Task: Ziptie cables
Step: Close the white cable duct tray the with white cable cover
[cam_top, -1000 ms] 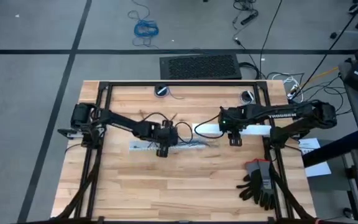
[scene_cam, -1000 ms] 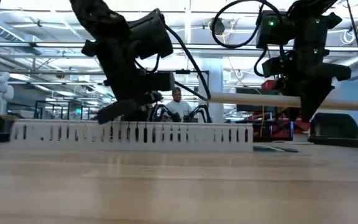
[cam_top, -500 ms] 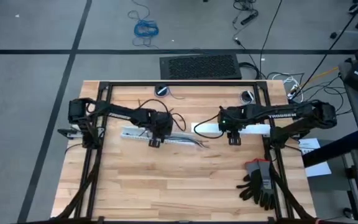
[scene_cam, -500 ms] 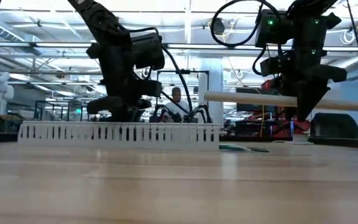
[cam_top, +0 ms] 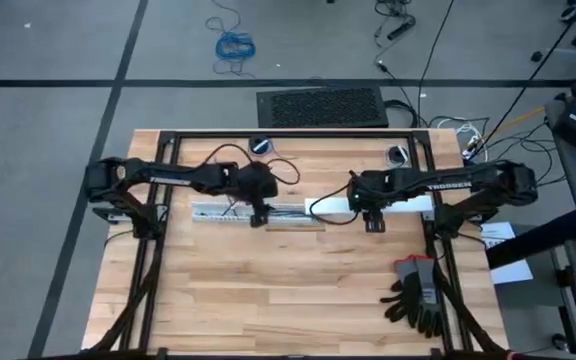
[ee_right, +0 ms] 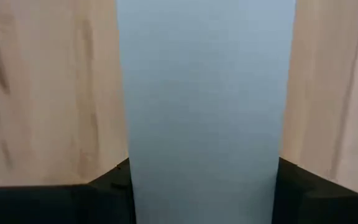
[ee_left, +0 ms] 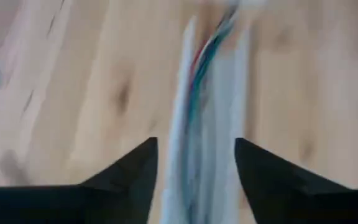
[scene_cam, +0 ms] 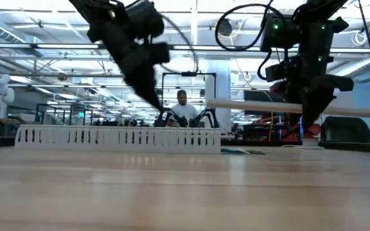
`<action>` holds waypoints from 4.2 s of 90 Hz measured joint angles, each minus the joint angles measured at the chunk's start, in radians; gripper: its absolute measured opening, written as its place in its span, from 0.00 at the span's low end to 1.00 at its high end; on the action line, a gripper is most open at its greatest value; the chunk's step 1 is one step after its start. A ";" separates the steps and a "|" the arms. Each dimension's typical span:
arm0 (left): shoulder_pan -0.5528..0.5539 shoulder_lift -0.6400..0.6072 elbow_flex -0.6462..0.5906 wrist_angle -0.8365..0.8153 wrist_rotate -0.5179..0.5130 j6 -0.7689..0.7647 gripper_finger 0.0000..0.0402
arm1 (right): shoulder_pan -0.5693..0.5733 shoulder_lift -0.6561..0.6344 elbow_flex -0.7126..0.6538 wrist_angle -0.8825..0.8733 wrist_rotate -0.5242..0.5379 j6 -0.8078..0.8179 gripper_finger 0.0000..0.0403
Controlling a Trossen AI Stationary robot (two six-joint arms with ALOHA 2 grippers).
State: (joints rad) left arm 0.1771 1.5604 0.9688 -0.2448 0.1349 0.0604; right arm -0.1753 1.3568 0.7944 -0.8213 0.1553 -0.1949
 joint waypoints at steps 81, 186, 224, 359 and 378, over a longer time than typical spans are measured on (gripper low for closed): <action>-0.051 0.255 0.002 0.345 -0.135 0.077 0.66 | 0.000 0.028 0.000 -0.012 0.080 0.021 0.50; -0.050 0.340 0.006 0.406 -0.222 0.023 0.56 | -0.026 0.160 0.000 0.094 0.160 -0.102 0.50; -0.059 0.341 0.003 0.413 -0.223 0.023 0.56 | -0.047 0.178 0.000 0.137 0.130 -0.123 0.50; -0.071 0.338 0.001 0.411 -0.256 -0.055 0.71 | -0.045 0.253 0.080 0.058 0.099 -0.131 0.50; -0.086 0.337 0.002 0.379 -0.303 -0.056 0.68 | -0.045 0.259 0.082 0.059 0.107 -0.123 0.50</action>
State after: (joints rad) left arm 0.0908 1.8970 0.9710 0.1346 -0.1683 0.0044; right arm -0.2207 1.6161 0.8764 -0.7628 0.2627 -0.3174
